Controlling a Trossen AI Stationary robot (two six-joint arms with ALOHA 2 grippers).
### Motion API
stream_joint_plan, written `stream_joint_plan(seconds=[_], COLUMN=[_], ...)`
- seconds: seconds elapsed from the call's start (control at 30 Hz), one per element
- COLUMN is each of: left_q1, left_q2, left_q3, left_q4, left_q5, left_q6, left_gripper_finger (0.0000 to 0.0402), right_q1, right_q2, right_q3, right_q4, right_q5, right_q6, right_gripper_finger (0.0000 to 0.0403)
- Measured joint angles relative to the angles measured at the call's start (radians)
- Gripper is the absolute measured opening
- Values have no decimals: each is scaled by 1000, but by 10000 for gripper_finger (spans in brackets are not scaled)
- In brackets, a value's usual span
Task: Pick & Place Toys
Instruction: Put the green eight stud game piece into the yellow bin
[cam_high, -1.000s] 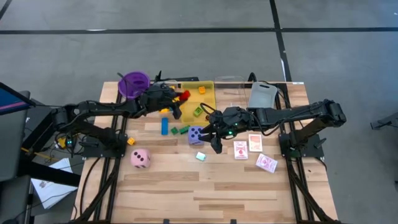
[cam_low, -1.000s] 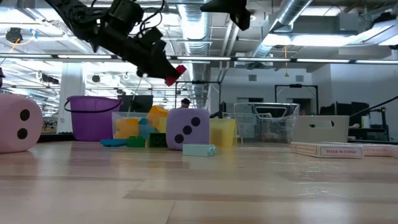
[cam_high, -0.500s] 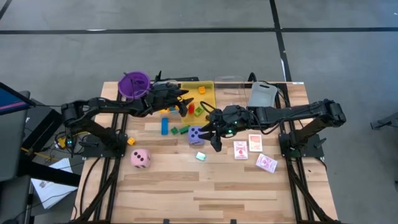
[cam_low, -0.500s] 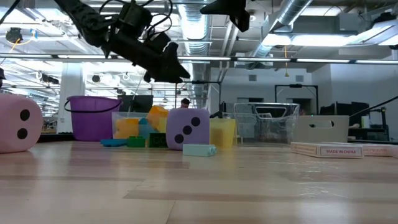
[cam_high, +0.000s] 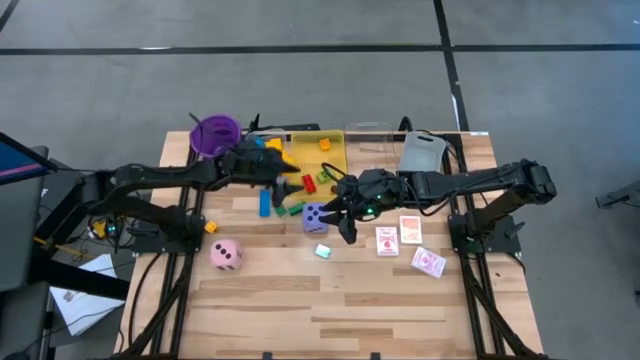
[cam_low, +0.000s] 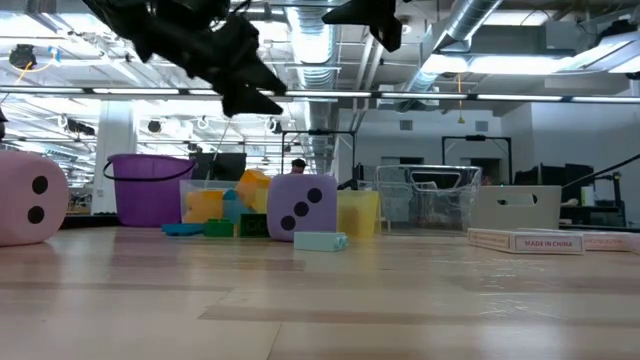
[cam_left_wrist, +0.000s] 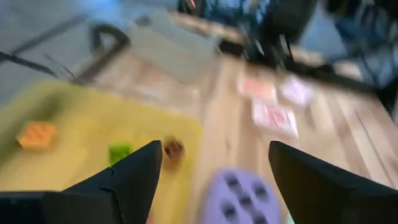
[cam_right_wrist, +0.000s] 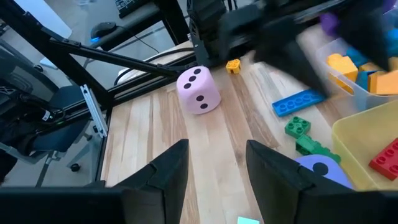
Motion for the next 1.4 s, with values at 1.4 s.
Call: stream_joint_plan(seconds=[1.4], left_q1=[-421], left_q2=[164], left_q3=[-141], left_q4=[-108], left_q5=[-526], left_q6=[-180], left_gripper_finger=[290], right_q1=[6], right_q2=[0], right_q3=[0], right_q4=[-3], right_q5=[27], right_q6=[-7], right_gripper_finger=[154])
